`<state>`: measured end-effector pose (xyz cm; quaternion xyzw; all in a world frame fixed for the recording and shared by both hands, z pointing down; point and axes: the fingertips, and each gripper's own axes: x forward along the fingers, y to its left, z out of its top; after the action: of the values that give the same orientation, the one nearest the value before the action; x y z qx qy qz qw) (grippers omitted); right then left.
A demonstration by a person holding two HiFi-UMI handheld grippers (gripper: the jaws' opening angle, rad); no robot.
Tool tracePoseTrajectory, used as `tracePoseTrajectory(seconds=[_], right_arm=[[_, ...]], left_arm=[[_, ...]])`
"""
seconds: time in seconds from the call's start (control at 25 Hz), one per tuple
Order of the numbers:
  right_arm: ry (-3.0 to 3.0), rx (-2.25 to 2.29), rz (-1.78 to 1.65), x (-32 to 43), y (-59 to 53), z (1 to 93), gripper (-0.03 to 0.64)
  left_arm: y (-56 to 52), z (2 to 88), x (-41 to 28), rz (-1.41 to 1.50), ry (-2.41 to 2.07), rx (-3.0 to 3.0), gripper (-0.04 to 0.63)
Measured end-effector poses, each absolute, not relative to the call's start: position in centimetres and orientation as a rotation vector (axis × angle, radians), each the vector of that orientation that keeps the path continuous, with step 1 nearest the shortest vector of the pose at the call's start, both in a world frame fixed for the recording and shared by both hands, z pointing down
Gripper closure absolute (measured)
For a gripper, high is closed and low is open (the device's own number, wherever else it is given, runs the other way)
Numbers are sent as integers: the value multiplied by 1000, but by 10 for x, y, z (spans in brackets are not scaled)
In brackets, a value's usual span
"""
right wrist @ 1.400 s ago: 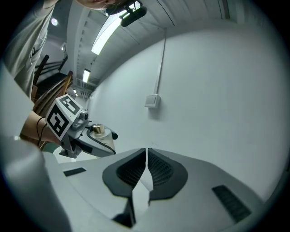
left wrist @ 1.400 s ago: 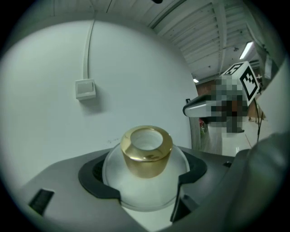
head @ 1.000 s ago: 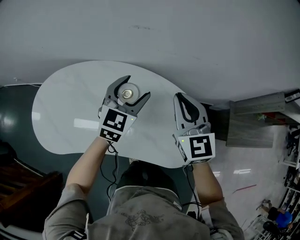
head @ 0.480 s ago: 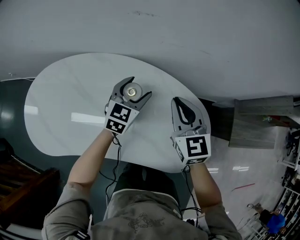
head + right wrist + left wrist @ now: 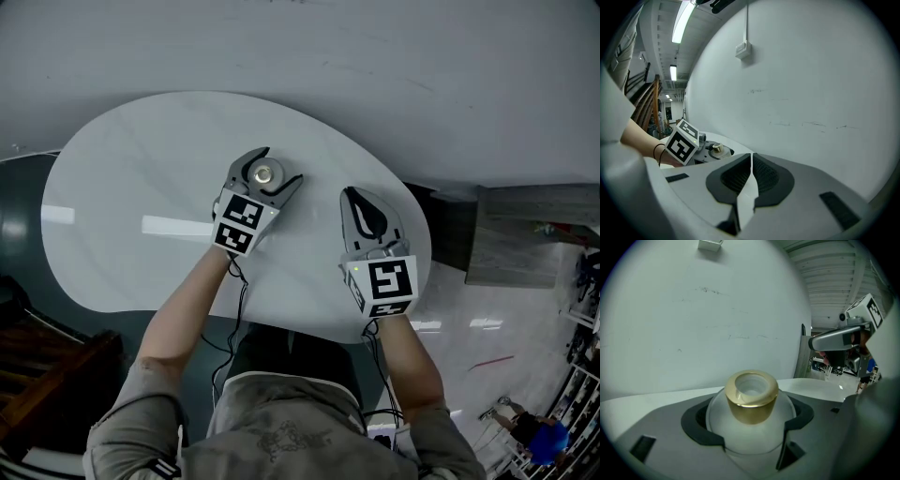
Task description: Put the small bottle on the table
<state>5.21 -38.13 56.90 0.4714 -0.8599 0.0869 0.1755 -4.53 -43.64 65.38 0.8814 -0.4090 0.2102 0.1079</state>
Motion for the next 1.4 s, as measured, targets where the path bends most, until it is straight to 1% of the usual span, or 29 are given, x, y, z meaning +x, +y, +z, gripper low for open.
tracePoseTrajectory(seconds=[0.28, 0.56, 0.72, 1.0, 1.12, 1.4], right_arm=[[-2426, 1305, 278, 47, -372, 589, 581], [-2464, 1276, 325, 41, -364, 583, 581], [-2470, 1265, 432, 41, -361, 595, 581], [-2426, 1251, 485, 44, -354, 618, 581], [-2427, 1240, 495, 40, -351, 619, 581], [-2422, 1246, 467, 41, -350, 604, 581]], left_arm=[[-436, 671, -51, 583, -1208, 2574, 249], [-439, 677, -58, 566, -1242, 2548, 249], [-442, 680, -60, 577, -1285, 2537, 248], [-440, 686, -45, 695, -1228, 2568, 247], [-438, 689, -45, 722, -1211, 2563, 247], [-433, 673, -47, 673, -1147, 2576, 247]])
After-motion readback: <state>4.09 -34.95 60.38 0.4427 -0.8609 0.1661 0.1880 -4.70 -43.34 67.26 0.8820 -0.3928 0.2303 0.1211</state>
